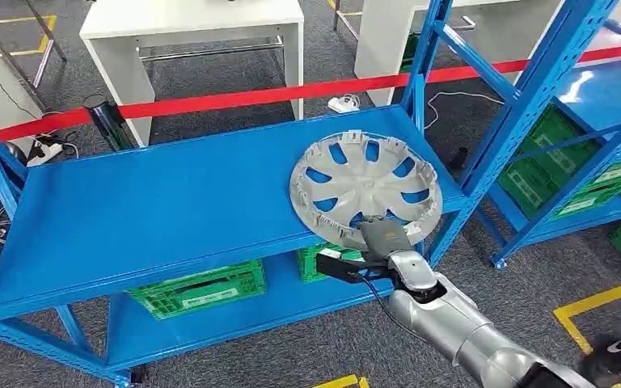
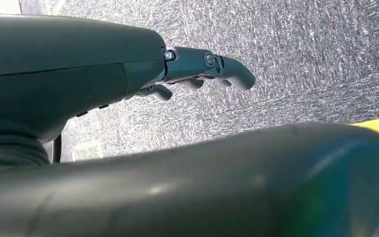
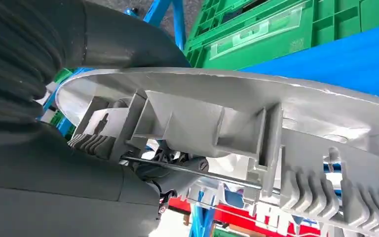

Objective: Take the parts from the cabinet and place them on the table.

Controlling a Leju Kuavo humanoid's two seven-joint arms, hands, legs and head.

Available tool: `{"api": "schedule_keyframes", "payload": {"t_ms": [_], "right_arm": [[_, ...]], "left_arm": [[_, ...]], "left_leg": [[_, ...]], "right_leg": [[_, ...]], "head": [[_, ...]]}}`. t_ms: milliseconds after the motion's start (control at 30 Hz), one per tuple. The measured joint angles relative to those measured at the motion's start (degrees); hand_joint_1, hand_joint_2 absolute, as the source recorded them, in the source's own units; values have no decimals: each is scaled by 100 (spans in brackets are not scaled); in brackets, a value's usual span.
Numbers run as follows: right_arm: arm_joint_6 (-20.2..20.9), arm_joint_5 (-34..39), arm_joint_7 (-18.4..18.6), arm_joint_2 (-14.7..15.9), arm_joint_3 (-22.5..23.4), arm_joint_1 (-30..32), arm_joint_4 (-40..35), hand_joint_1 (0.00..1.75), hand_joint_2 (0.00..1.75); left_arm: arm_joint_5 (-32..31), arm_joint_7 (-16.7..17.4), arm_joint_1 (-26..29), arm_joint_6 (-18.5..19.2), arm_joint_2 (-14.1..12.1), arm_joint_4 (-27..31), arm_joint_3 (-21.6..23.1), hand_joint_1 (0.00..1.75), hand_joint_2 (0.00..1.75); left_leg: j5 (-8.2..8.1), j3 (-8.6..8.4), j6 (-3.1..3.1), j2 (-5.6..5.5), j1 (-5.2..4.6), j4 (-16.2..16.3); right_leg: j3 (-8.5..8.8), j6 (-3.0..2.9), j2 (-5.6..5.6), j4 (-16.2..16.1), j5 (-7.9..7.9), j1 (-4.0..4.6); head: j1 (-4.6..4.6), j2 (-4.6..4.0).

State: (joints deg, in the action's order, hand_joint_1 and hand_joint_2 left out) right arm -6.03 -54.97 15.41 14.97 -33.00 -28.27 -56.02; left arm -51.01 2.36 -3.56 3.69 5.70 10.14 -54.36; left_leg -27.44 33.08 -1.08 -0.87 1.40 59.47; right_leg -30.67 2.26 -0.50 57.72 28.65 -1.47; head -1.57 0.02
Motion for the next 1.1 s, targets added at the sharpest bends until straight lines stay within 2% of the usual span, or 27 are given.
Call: {"api": "schedule_keyframes", "payload": {"t_ms": [167, 233, 300, 400, 433, 600, 733, 767, 800, 833, 967, 1100], "right_arm": [[-114, 37, -26, -44, 74, 114, -177, 175, 175], [-125, 159, -159, -37, 166, 112, -358, 175, 175], [191, 567, -464, 22, 236, -194, -525, 175, 175], [782, 1257, -747, 159, 304, -1159, -529, 175, 175], [817, 1274, -765, 181, 319, -1396, -529, 175, 175], [774, 1475, -824, 212, 282, -1983, -527, 175, 175], [927, 1782, -817, 124, 179, -3152, -457, 175, 175], [963, 1821, -809, 83, 164, -3437, -450, 175, 175], [1014, 1858, -762, 63, 140, -3649, -448, 175, 175], [1043, 1937, -725, 63, 114, -3808, -455, 175, 175], [1043, 2080, -553, 102, 31, -4139, -634, 175, 175], [994, 2157, -463, 336, -11, -4120, -944, 175, 175]], "left_arm": [[-70, 2, 0, 2, 0, -4, -13, 0, 0], [-138, 0, -1, 2, 0, -7, -13, 0, 0], [-192, -2, -20, 4, 0, -7, -11, 0, 0], [-212, -9, -113, 11, 0, -7, -11, 0, 0], [-221, -9, -129, 11, 0, -7, -9, 0, 175], [-166, -76, -136, 26, 0, -7, -9, 0, 175], [-48, -195, -193, 63, 4, -7, -18, 0, 175], [-26, -205, -203, 63, 7, -7, -20, 0, 0], [-11, -206, -212, 63, 11, -7, -22, 0, 0], [0, -210, -221, 63, 22, -7, -26, 0, 175], [-4, -184, -223, -50, 61, -7, -59, 0, 175], [-74, -166, -196, -111, 83, -7, -59, 0, 175]], "left_leg": [[-6, -9, -2, 1, 0, 0], [-6, -1, -2, 7, -1, 0], [-4, 15, -3, 40, -5, 0], [38, 66, 3, 55, -15, 0], [41, 68, -2, 48, -13, 0], [52, 93, -9, 11, -15, 0], [72, 150, -22, 8, -29, 1], [72, 148, -22, 7, -28, 1], [72, 148, -22, 5, -28, 1], [72, 150, -22, -1, -27, 0], [69, 149, -22, -6, -23, 0], [69, 152, -22, -17, -17, 0]], "right_leg": [[10, -3, -1, 0, 5, 1], [6, 1, -5, 1, -1, 1], [-23, 6, -36, 10, -11, -2], [-96, 10, -53, 19, -48, -14], [-99, 9, -43, 19, -48, -12], [-96, 10, -21, 32, -55, -13], [-174, 11, -25, 47, -65, -27], [-174, 11, -23, 47, -64, -26], [-174, 11, -20, 47, -64, -21], [-174, 8, -13, 47, -62, -14], [-173, 2, -6, 45, -53, -13], [-171, 2, 9, 44, -51, -15]], "head": [[0, 0], [0, 0], [0, 0], [2, 0], [0, 0], [0, 0], [2, 0], [2, 0], [4, 0], [0, 0], [2, 0], [2, 0]]}}
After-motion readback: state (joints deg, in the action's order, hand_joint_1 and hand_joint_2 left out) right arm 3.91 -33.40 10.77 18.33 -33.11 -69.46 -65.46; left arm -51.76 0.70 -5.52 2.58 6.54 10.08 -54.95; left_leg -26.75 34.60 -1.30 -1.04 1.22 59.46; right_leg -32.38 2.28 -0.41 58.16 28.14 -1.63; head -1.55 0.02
